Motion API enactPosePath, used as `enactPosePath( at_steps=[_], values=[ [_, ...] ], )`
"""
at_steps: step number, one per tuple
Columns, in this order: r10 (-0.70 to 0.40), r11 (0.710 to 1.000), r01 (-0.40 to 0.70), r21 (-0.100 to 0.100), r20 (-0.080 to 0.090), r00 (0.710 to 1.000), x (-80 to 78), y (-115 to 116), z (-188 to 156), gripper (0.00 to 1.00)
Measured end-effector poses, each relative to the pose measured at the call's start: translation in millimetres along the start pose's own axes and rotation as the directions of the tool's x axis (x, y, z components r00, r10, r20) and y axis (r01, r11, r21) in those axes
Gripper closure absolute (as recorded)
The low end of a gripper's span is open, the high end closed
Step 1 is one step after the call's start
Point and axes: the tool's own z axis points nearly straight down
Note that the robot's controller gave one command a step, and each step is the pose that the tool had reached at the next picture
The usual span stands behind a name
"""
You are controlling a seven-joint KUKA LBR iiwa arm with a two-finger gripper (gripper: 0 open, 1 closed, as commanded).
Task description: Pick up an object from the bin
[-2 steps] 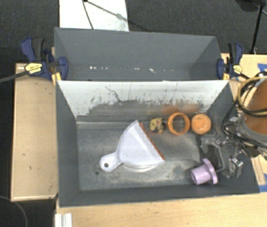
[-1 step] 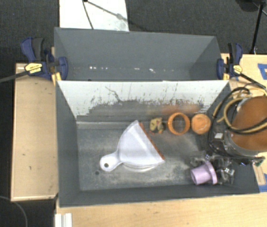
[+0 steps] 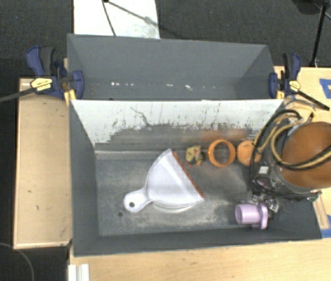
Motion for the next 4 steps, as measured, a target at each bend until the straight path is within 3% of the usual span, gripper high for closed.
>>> enactPosePath(
  at_steps=[4],
  values=[
    [-0.018,1.0,0.018,-0.016,-0.02,1.0,2.8,0,-17,1.0]
  ],
)
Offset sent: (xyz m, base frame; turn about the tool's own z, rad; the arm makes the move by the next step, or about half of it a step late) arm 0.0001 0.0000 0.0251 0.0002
